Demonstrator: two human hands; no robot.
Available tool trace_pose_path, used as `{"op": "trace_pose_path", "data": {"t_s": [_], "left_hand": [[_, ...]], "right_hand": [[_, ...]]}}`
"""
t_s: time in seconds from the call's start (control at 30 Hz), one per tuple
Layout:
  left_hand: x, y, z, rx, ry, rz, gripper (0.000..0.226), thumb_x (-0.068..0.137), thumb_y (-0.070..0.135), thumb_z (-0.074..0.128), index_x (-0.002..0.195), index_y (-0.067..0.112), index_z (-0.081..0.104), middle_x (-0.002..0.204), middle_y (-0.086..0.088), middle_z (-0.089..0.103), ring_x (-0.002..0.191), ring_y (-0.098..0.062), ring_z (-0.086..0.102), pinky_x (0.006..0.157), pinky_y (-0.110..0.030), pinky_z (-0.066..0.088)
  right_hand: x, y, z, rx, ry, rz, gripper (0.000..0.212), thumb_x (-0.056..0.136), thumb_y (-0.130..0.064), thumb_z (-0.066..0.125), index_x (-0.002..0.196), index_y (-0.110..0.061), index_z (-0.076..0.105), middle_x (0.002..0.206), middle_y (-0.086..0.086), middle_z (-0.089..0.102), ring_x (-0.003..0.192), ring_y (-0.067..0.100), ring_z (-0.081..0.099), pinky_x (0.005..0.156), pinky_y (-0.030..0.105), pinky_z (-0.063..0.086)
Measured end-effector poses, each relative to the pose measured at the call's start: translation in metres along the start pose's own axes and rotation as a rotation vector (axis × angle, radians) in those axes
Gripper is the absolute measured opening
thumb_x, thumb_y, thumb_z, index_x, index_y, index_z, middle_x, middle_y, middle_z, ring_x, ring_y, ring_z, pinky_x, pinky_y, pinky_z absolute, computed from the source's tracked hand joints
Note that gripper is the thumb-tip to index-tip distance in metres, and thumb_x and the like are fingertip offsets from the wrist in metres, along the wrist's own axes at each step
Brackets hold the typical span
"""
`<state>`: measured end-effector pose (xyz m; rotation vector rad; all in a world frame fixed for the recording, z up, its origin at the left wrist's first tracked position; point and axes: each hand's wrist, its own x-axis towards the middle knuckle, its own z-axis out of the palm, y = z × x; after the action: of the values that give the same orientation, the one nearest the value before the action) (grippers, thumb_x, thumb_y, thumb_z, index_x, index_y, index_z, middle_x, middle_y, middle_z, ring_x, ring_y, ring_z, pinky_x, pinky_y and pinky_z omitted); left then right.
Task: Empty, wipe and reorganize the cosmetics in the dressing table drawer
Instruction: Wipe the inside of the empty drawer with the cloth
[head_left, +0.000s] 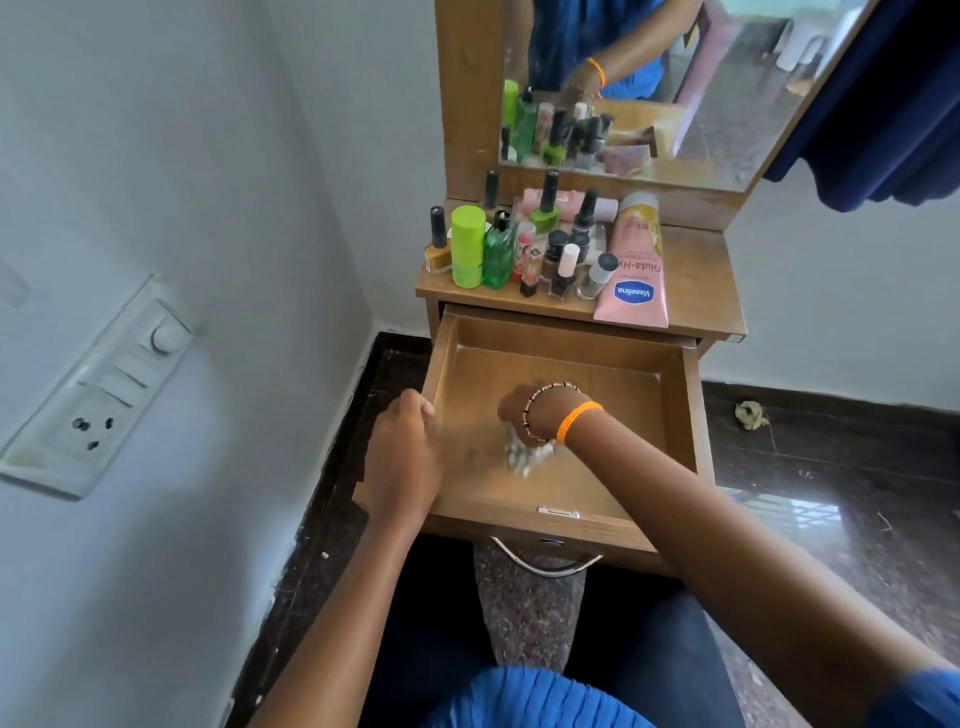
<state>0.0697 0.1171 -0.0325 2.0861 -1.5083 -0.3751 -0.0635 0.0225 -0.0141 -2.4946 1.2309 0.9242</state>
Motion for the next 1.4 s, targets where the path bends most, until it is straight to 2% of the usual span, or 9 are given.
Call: {"op": "trace_pose_path", "data": {"t_s": [0.17,0.3,0.4,0.57,0.73,0.9,1.07,1.23,1.4], "left_hand": [[0.002,0.001,0.007,0.13,-0.034,0.208,0.018,0.084,0.001,0.055,0.099,0.006,0.061,0.109,-0.005,0.059,0.101,-0.023,0.048,0.074,-0.029,0.043],[0.002,-0.004,0.007,0.1,-0.091,0.256,0.017,0.082,0.001,0.052,0.08,0.011,0.065,0.088,0.001,0.064,0.086,-0.019,0.053,0.063,-0.027,0.038],[0.004,-0.006,0.01,0.113,-0.138,0.258,0.024,0.079,-0.004,0.049,0.072,0.015,0.064,0.079,0.006,0.062,0.072,-0.015,0.054,0.058,-0.024,0.034],[0.004,-0.004,0.01,0.119,-0.227,0.181,0.029,0.084,0.001,0.045,0.075,0.023,0.062,0.087,0.012,0.061,0.064,-0.012,0.054,0.056,-0.025,0.035],[0.003,-0.003,0.005,0.112,-0.258,0.143,0.028,0.085,0.002,0.045,0.076,0.023,0.061,0.09,0.016,0.059,0.063,-0.009,0.052,0.047,-0.019,0.029],[0.002,-0.002,0.007,0.103,-0.255,0.12,0.027,0.084,0.004,0.044,0.073,0.022,0.06,0.088,0.014,0.059,0.058,-0.005,0.048,0.046,-0.021,0.028],[0.0,-0.001,0.01,0.112,-0.231,0.134,0.024,0.085,0.005,0.044,0.078,0.021,0.061,0.095,0.012,0.061,0.06,-0.007,0.049,0.046,-0.02,0.026],[0.001,-0.005,0.008,-0.039,-0.115,0.191,0.031,0.083,-0.004,0.044,0.103,0.015,0.057,0.107,0.004,0.057,0.081,-0.012,0.054,0.057,-0.026,0.039],[0.002,-0.006,0.005,-0.089,-0.135,0.135,0.028,0.083,0.0,0.041,0.092,0.019,0.059,0.092,0.007,0.058,0.08,-0.013,0.055,0.06,-0.027,0.036]], "right_hand": [[0.022,-0.01,-0.011,-0.249,0.53,-0.057,0.034,0.096,-0.012,0.035,0.127,-0.01,0.05,0.134,0.01,0.049,0.127,0.034,0.039,0.099,0.045,0.038],[0.046,0.023,0.005,-0.434,0.416,-0.13,0.032,0.092,-0.019,0.045,0.122,-0.018,0.058,0.134,0.001,0.053,0.126,0.026,0.046,0.099,0.038,0.042],[0.033,0.049,0.021,-0.435,0.297,0.1,0.017,0.075,-0.033,0.06,0.081,-0.026,0.075,0.093,-0.011,0.072,0.096,0.013,0.067,0.077,0.023,0.053],[-0.004,0.099,0.059,-0.322,0.057,0.54,0.035,0.091,-0.027,0.044,0.118,-0.012,0.06,0.122,0.008,0.061,0.115,0.027,0.055,0.094,0.035,0.045],[-0.031,0.091,0.049,-0.116,-0.133,0.407,0.039,0.095,-0.023,0.04,0.132,-0.014,0.049,0.14,0.005,0.049,0.13,0.027,0.045,0.105,0.04,0.038],[-0.063,0.07,0.081,0.147,-0.31,0.35,0.035,0.095,-0.012,0.038,0.125,-0.002,0.054,0.134,0.016,0.054,0.123,0.029,0.052,0.102,0.035,0.041],[-0.073,0.038,0.069,0.401,-0.172,0.371,0.035,0.093,-0.012,0.034,0.112,0.001,0.06,0.122,0.018,0.061,0.111,0.033,0.058,0.09,0.034,0.046],[-0.04,-0.02,0.022,0.826,0.125,0.08,0.029,0.095,-0.004,0.035,0.108,-0.001,0.06,0.114,0.019,0.061,0.1,0.024,0.054,0.081,0.03,0.039],[-0.03,-0.061,0.019,0.758,0.131,-0.054,0.039,0.089,-0.002,0.038,0.121,-0.011,0.059,0.119,0.018,0.06,0.108,0.03,0.055,0.083,0.029,0.043]]}}
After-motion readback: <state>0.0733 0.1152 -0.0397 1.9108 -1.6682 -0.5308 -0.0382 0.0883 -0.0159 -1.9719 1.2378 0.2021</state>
